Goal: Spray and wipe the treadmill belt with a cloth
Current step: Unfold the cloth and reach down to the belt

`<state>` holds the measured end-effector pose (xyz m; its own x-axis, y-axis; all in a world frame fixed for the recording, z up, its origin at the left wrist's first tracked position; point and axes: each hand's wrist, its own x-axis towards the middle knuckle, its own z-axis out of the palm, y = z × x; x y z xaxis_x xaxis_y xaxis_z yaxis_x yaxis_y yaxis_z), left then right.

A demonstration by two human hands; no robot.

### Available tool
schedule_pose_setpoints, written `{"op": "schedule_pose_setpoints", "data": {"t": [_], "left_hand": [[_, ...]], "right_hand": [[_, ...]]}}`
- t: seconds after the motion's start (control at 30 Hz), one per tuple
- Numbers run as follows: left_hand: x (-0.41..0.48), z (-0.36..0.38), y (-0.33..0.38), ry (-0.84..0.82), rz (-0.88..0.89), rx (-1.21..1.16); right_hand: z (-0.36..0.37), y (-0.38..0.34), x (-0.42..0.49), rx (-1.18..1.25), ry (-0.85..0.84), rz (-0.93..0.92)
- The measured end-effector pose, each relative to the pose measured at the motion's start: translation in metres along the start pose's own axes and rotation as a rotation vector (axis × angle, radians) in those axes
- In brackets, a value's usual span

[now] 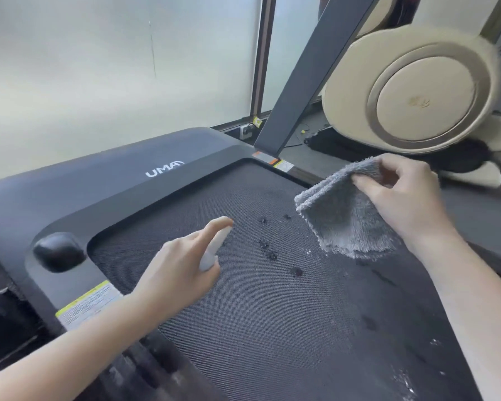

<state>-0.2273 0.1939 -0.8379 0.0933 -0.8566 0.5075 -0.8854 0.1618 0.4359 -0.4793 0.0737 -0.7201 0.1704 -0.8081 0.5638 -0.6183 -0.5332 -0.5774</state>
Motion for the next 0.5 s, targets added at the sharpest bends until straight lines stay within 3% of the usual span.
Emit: {"op": "schedule_pose_setpoints", "data": {"t": [0.13,0.27,0.5], "left_hand": [[0.031,0.019,0.018,-0.011,0.047,-0.025],[0.073,0.048,0.032,0.017,-0.026,-0.048],[0.141,0.078,0.039,0.031,-0.05,0.065]], "right_hand": [[-0.019,0.004,0.005,-0.065,0.052,0.035],[-0.033,0.008,0.007,-0.075,0.093,0.055],[-0.036,0.015,0.004,-0.163,0.094,0.017]]}}
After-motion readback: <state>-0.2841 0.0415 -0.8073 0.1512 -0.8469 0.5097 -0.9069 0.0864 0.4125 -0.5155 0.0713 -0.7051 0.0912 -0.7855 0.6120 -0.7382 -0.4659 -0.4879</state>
